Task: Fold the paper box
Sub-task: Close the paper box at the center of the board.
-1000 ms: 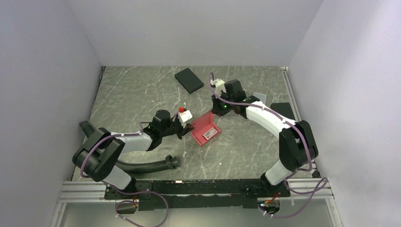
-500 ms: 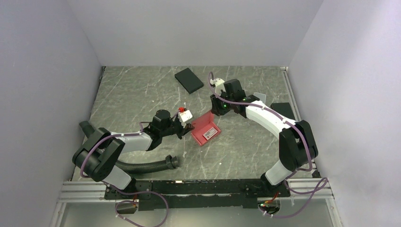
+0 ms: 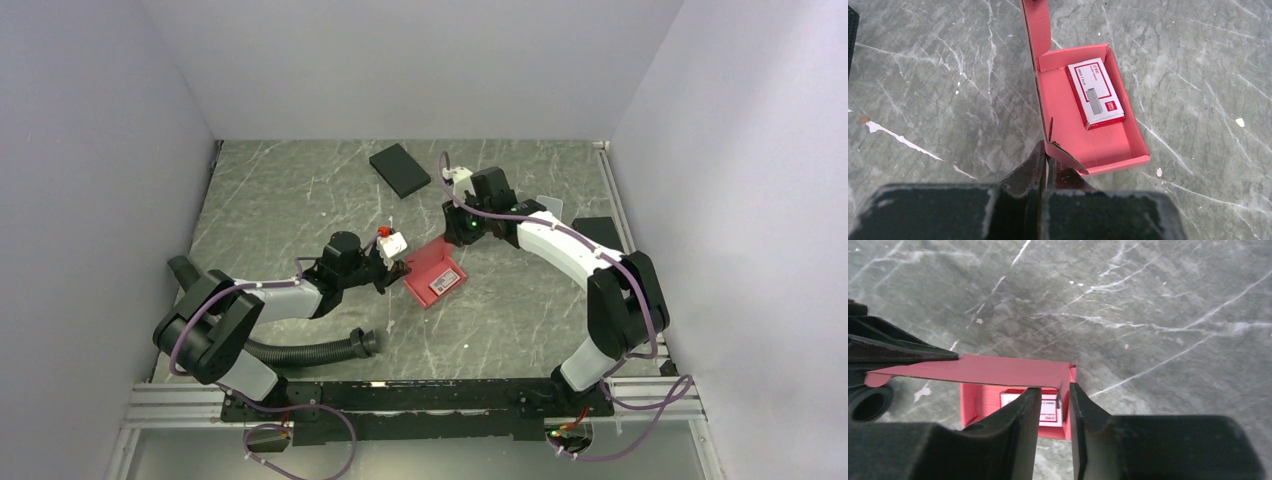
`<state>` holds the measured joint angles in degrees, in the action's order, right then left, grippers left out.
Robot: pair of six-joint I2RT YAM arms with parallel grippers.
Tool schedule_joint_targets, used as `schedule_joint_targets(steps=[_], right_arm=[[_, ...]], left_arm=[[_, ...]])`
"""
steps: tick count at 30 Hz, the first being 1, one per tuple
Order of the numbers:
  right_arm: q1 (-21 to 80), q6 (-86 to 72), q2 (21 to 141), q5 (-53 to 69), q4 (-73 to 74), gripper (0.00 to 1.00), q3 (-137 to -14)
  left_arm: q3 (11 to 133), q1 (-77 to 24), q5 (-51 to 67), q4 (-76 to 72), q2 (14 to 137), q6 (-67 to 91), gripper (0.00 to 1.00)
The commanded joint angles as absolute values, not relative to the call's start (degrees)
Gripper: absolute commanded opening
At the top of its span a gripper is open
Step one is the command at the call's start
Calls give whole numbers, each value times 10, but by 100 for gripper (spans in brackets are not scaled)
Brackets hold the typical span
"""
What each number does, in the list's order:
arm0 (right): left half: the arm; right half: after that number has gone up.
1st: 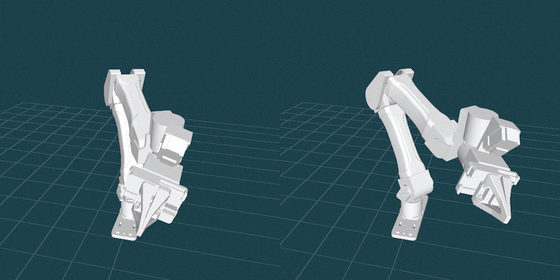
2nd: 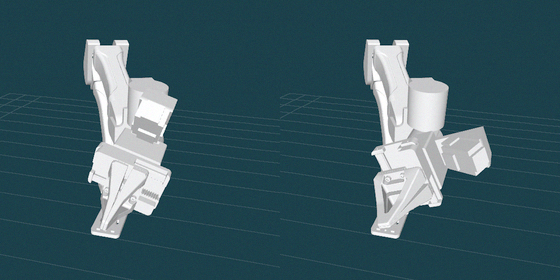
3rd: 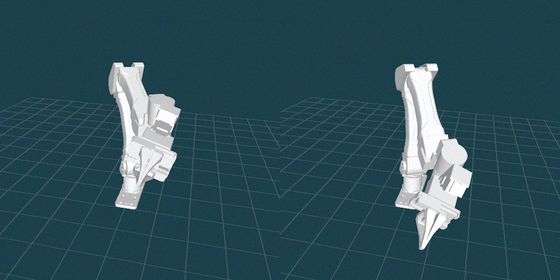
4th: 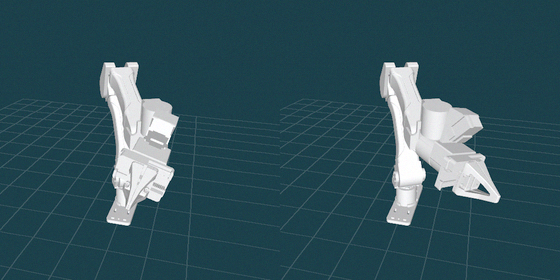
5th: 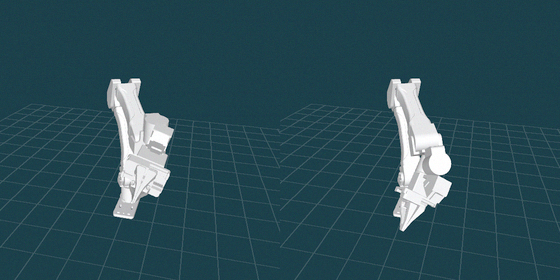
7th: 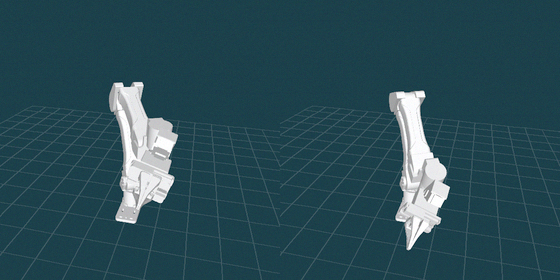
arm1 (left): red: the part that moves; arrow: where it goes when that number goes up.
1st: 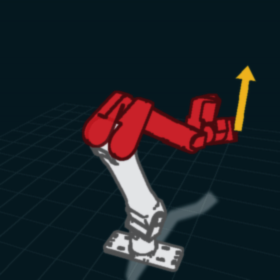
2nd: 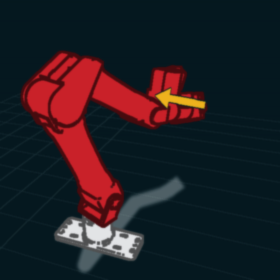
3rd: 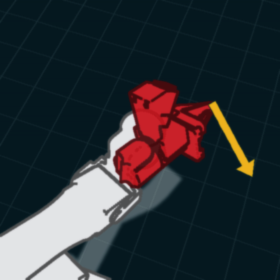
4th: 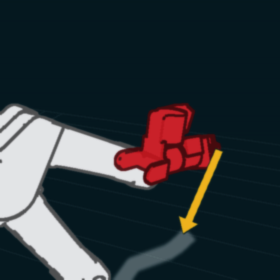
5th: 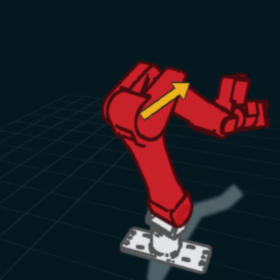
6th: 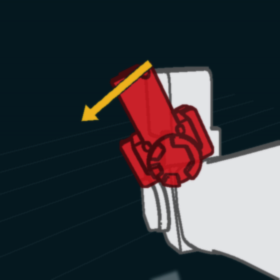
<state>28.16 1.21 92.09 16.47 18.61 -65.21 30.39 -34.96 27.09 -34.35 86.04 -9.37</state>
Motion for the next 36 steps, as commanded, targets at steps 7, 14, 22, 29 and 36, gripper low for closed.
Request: schedule_joint_targets(steps=[7, 14, 22, 29, 36], right_arm=[[258, 83, 845, 269, 235, 62, -699], [197, 205, 813, 369, 279, 67, -695], [175, 178, 837, 387, 266, 54, -684], [199, 129, 873, 338, 234, 50, -670], [227, 110, 896, 268, 220, 42, -669]], left_arm=[[312, -352, 265, -337, 827, -134, 0], [303, -352, 275, -343, 828, -196, 0], [304, -348, 288, -355, 843, -209, 0], [308, -347, 292, -359, 848, -202, 0], [307, -346, 292, -361, 849, -201, 0]])
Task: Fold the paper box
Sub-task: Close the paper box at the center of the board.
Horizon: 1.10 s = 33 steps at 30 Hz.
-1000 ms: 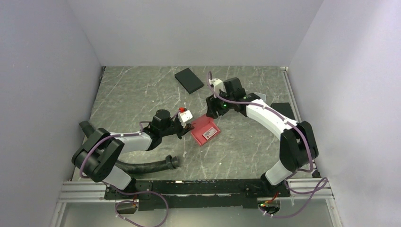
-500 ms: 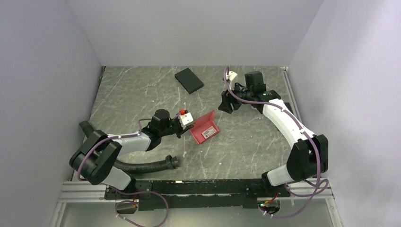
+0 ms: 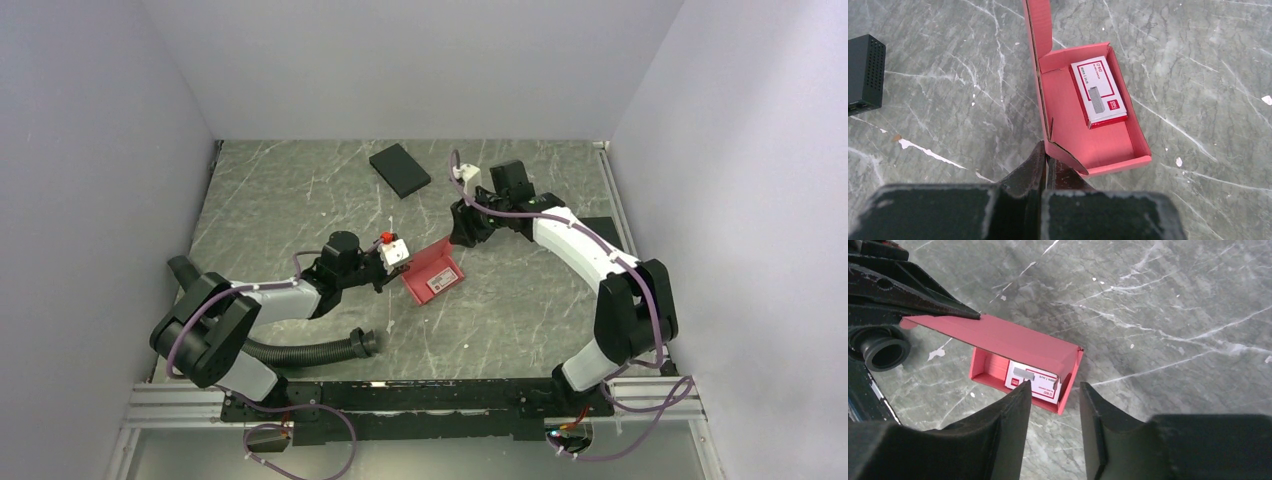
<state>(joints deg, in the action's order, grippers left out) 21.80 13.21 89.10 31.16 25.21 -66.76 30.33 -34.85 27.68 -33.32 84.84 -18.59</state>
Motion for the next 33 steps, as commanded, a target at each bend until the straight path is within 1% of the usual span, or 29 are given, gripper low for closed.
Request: schedule_joint_targets(steps=[1, 2, 4, 10, 11, 12, 13, 14, 19, 25, 29, 31, 33], right_arm=[[227, 108, 898, 265, 218, 39, -668], [228, 107, 898, 265, 218, 36, -668], [232, 104, 900, 260, 215, 33, -667], [243, 97, 913, 241, 211, 32, -666], [245, 95, 913, 235, 210, 29, -666], [245, 91, 913, 228, 207, 21, -665], [246, 85, 912, 217, 203, 8, -663], [247, 79, 911, 199, 200, 0, -662], [248, 41, 911, 133, 189, 0, -661], [247, 3, 918, 142, 199, 0, -674], [247, 12, 905, 182, 210, 25, -681], [243, 17, 893, 187, 212, 33, -683], [234, 21, 883, 199, 214, 37, -683]], left_arm=[[307, -346, 293, -362, 850, -202, 0], [307, -346, 295, -362, 850, -201, 0], [308, -346, 296, -362, 850, -200, 0], [308, -346, 294, -360, 846, -199, 0], [307, -346, 294, -361, 846, -198, 0], [306, -346, 294, -362, 847, -197, 0], [306, -346, 293, -362, 848, -196, 0], [306, -346, 294, -364, 849, -195, 0], [304, -346, 290, -367, 848, -193, 0], [302, -346, 287, -365, 845, -195, 0], [302, -345, 285, -363, 843, -196, 0], [302, -345, 284, -361, 842, -197, 0], [303, -345, 284, -358, 840, -198, 0]])
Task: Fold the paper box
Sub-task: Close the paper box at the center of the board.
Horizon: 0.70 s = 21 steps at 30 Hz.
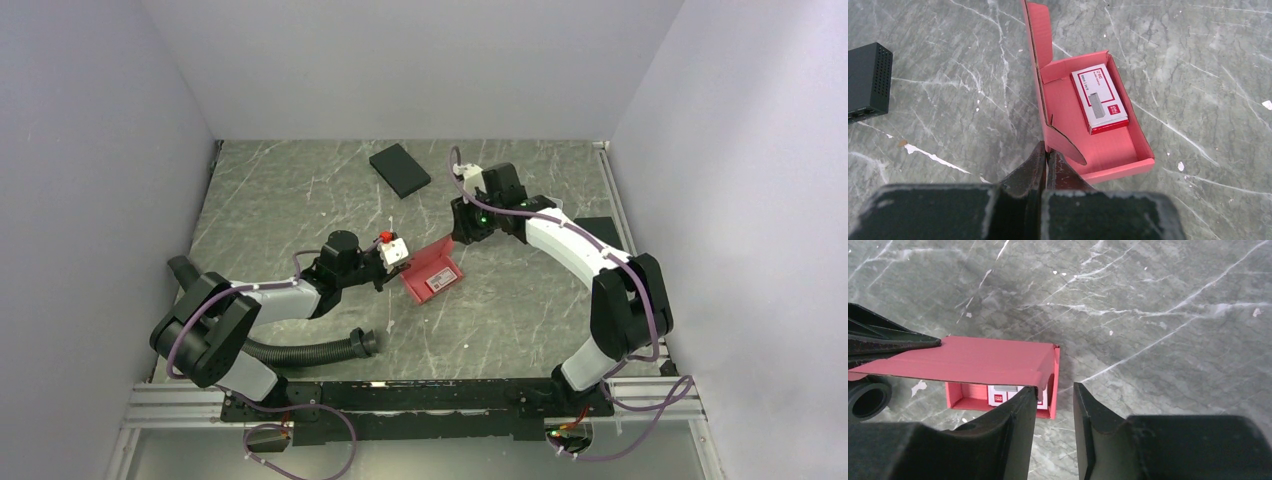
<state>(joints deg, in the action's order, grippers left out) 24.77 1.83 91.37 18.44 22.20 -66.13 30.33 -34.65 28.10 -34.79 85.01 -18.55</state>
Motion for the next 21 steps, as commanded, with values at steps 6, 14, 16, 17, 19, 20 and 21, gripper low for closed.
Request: schedule_joint_targets(steps=[6, 14, 16, 17, 19, 20, 21], right_arm=[[224, 29, 881, 227, 222, 36, -684], [231, 33, 898, 240, 227, 33, -685], [236, 33, 903, 235, 226, 33, -685], [238, 33, 905, 231, 226, 33, -685], [242, 33, 910, 223, 227, 31, -685], [243, 33, 912, 221, 227, 31, -685], [243, 33, 913, 217, 228, 30, -686]], left_arm=[[304, -345, 287, -357, 843, -197, 0], [304, -345, 288, -358, 842, -193, 0], [304, -345, 288, -358, 843, -193, 0], [304, -344, 288, -358, 842, -193, 0], [304, -344, 287, -359, 842, -193, 0], [304, -344, 287, -359, 841, -193, 0], [303, -345, 287, -359, 841, -193, 0]])
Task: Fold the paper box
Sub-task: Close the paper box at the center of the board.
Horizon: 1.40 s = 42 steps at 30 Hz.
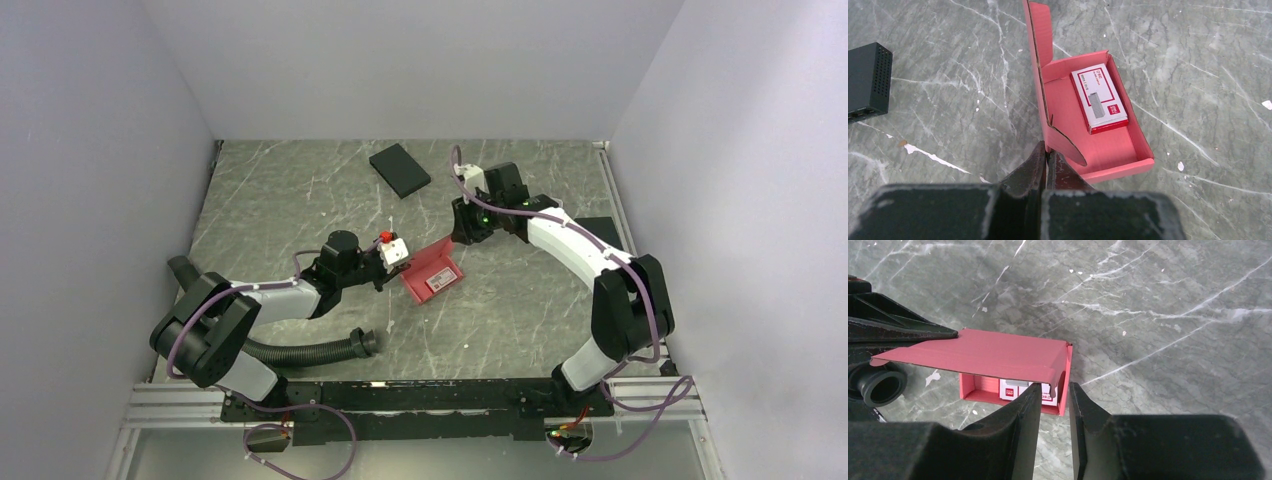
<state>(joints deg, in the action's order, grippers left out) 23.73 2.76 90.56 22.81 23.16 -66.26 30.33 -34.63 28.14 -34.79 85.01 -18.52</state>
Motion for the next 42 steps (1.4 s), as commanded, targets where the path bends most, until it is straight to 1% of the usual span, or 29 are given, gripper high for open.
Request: schedule_joint_targets(steps=[1, 9, 11, 16, 19, 30, 32, 35, 36, 37, 41, 42], right_arm=[[245, 33, 915, 213, 230, 29, -686], [247, 37, 919, 211, 240, 29, -691], [247, 38, 923, 209, 242, 27, -692], [247, 37, 927, 203, 245, 13, -693], [247, 35, 926, 197, 245, 0, -694], [252, -17, 913, 119, 237, 0, -693], [252, -26, 911, 118, 233, 0, -691], [251, -26, 912, 151, 233, 0, -691], [252, -21, 911, 168, 234, 2, -692], [251, -12, 910, 191, 236, 9, -693], [251, 56, 888, 239, 252, 46, -699], [251, 74, 883, 243, 259, 51, -699]], left_arm=[[303, -345, 286, -358, 841, -193, 0], [301, -345, 284, -356, 838, -196, 0], [301, -344, 283, -357, 838, -196, 0], [302, -343, 285, -358, 839, -195, 0], [301, -342, 285, -358, 838, -194, 0], [304, -342, 286, -356, 841, -193, 0], [305, -342, 286, -356, 843, -194, 0], [307, -341, 285, -355, 844, -194, 0], [307, -341, 285, -354, 845, -194, 0], [307, -341, 285, -353, 844, -195, 0], [306, -340, 284, -352, 844, -200, 0], [305, -340, 286, -353, 845, -202, 0]])
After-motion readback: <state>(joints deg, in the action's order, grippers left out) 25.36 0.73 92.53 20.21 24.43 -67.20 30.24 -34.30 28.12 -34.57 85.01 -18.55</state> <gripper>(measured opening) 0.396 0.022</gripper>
